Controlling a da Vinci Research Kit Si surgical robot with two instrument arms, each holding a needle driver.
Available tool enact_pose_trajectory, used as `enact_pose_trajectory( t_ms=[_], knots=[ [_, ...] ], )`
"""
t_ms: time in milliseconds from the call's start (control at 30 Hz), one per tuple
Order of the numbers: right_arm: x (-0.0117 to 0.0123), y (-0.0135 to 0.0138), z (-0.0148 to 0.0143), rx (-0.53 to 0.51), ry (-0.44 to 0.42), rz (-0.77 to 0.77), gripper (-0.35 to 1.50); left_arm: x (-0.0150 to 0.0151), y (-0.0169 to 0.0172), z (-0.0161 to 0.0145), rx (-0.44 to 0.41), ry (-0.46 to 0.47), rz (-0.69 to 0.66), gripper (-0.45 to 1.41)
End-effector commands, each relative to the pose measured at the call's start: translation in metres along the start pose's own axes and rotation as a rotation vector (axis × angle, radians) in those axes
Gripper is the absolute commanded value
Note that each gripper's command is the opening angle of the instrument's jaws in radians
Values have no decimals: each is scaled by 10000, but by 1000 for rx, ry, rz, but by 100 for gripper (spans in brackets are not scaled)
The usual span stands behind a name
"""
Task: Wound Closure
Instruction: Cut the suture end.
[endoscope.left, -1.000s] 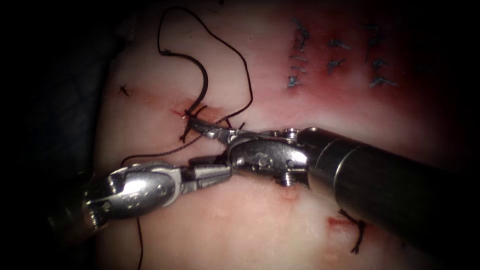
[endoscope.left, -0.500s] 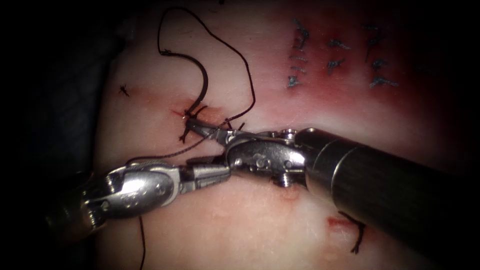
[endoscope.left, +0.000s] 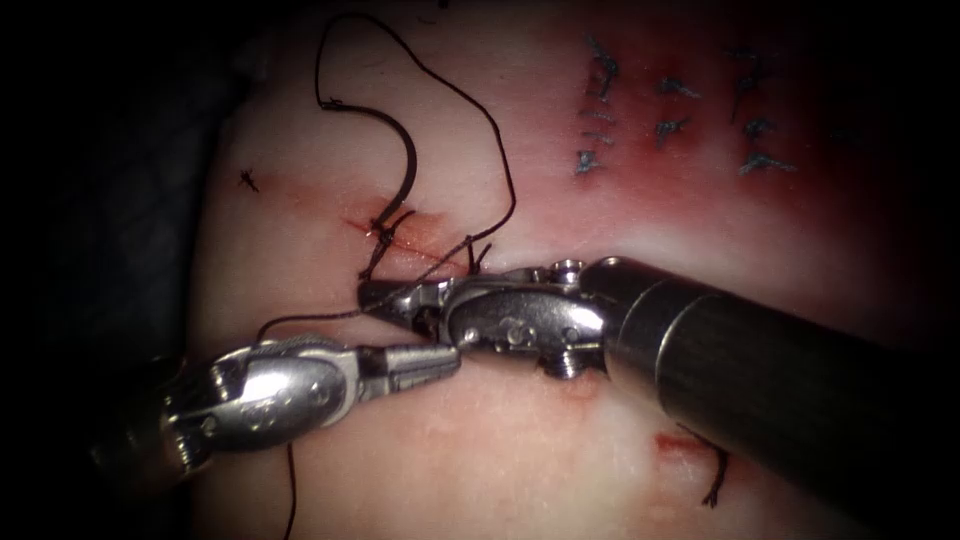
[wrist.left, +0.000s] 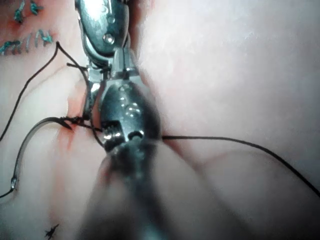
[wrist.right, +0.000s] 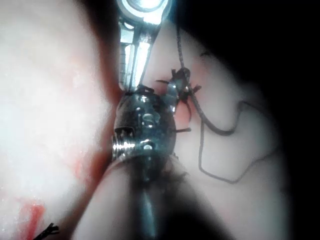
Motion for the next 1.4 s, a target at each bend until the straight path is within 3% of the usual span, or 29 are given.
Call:
enact_pose_trajectory(
  t_ms=[33,200,300,500,633,767,833,867,967,1067,1400],
  knots=[
    [0,0,3,-7,-4,12,148,-1,-3,7,2,0,2,-35],
    [6,-6,-19,11,-9,9,148,9,7,8,1,1,3,-35],
    [5,-7,-52,18,-43,9,148,14,21,6,1,-1,-13,-35],
    [5,-4,-129,46,-72,16,146,24,64,15,-5,8,-17,-35],
    [2,17,-220,-31,-122,26,143,30,98,43,-45,39,-49,-35],
    [-1,21,-256,-71,-168,31,143,10,114,72,-65,50,-153,-35],
    [-1,20,-258,-72,-173,31,143,5,117,75,-77,48,-187,-35],
    [-2,18,-259,-75,-181,30,143,-10,118,78,-106,27,-274,4],
    [1,14,-255,-77,-175,26,143,-37,115,72,-31,-48,-447,16],
    [5,9,-245,-81,-165,25,143,-58,111,50,59,-118,-545,56],
    [12,6,-240,-85,-164,26,143,-38,136,-18,99,-165,-577,58]
  ],
)
